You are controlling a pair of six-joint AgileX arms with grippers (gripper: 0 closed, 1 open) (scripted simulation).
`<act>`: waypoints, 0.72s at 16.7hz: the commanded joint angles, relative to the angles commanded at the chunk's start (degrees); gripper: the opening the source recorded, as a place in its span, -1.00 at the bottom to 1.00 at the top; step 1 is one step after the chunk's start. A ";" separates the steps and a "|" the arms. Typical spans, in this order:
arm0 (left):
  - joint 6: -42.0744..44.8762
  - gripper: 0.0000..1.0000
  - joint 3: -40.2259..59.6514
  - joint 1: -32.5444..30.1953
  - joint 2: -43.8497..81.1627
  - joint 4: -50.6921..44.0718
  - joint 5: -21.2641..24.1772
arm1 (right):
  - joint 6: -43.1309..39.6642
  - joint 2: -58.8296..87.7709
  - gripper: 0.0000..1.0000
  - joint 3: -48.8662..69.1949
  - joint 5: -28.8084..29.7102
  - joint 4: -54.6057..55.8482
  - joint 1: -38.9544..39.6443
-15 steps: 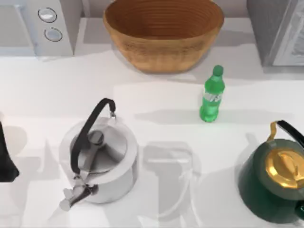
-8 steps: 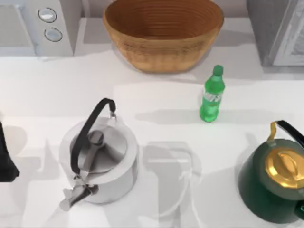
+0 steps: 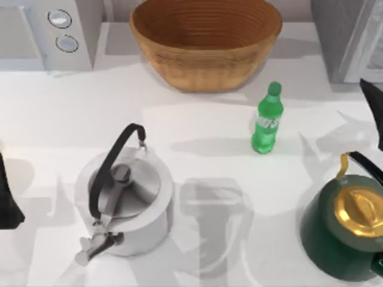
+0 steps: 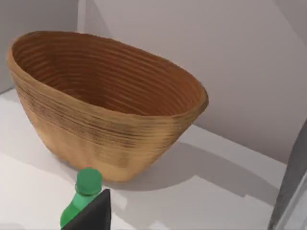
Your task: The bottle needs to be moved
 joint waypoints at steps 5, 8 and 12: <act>0.00 1.00 0.00 0.00 0.00 0.00 0.00 | -3.72 25.21 1.00 9.30 -4.38 -0.31 4.11; 0.00 1.00 0.00 0.00 0.00 0.00 0.00 | -5.05 33.26 1.00 10.93 -5.46 -1.92 5.97; 0.00 1.00 0.00 0.00 0.00 0.00 0.00 | -5.47 35.77 1.00 10.79 -5.85 -3.02 6.61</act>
